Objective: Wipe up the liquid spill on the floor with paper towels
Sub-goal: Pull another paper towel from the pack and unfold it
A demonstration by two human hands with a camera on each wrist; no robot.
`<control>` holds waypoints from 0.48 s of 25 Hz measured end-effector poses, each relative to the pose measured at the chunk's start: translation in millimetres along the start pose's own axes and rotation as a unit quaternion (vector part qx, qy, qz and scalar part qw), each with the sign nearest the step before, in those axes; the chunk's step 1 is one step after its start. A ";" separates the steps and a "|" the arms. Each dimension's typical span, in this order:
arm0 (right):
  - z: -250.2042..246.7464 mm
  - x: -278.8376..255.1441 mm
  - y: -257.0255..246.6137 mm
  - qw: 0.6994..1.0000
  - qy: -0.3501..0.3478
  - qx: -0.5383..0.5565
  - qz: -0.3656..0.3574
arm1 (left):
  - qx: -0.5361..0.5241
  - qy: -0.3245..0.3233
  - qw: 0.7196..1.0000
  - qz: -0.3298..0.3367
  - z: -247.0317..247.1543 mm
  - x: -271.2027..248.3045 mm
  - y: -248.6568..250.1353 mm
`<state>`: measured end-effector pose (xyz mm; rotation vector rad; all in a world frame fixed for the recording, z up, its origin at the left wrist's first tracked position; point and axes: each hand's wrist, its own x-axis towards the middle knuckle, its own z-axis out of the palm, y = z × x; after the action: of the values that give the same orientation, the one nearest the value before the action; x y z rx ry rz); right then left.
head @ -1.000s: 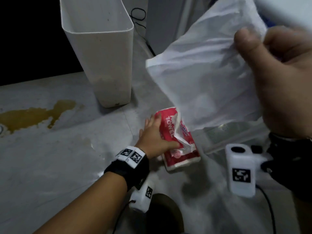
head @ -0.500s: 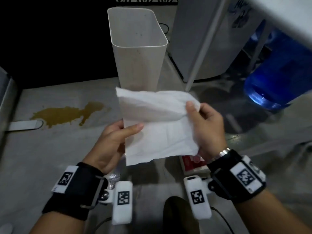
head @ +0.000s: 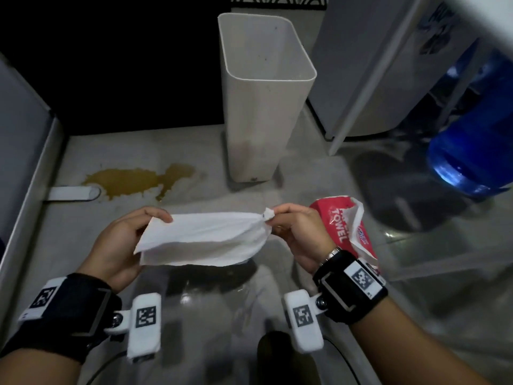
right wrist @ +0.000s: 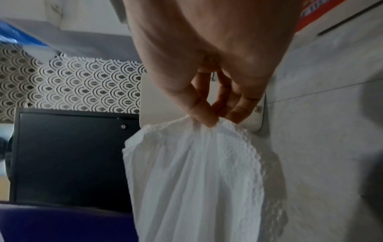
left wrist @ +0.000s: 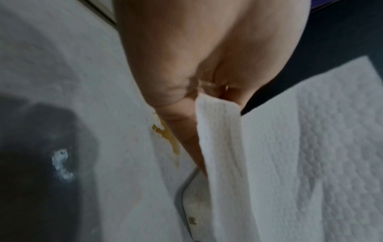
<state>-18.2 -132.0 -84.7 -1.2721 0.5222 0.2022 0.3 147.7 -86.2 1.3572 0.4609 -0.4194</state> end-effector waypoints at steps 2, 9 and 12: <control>8.0 7.0 1.4 1.000 -0.027 -0.007 -0.006 | -0.008 0.021 1.000 0.002 -12.1 1.6 2.3; 42.6 20.8 19.9 0.994 -0.016 -0.110 0.004 | 0.004 0.070 0.990 0.123 -30.6 -5.2 13.7; 62.1 1.8 44.8 0.995 0.001 -0.018 0.099 | -0.095 0.117 0.979 0.138 -34.9 -5.3 9.5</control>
<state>-19.5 -60.4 -111.6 -1.2555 0.6485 0.3776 -1.6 183.8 -80.7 1.2654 0.4841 0.0148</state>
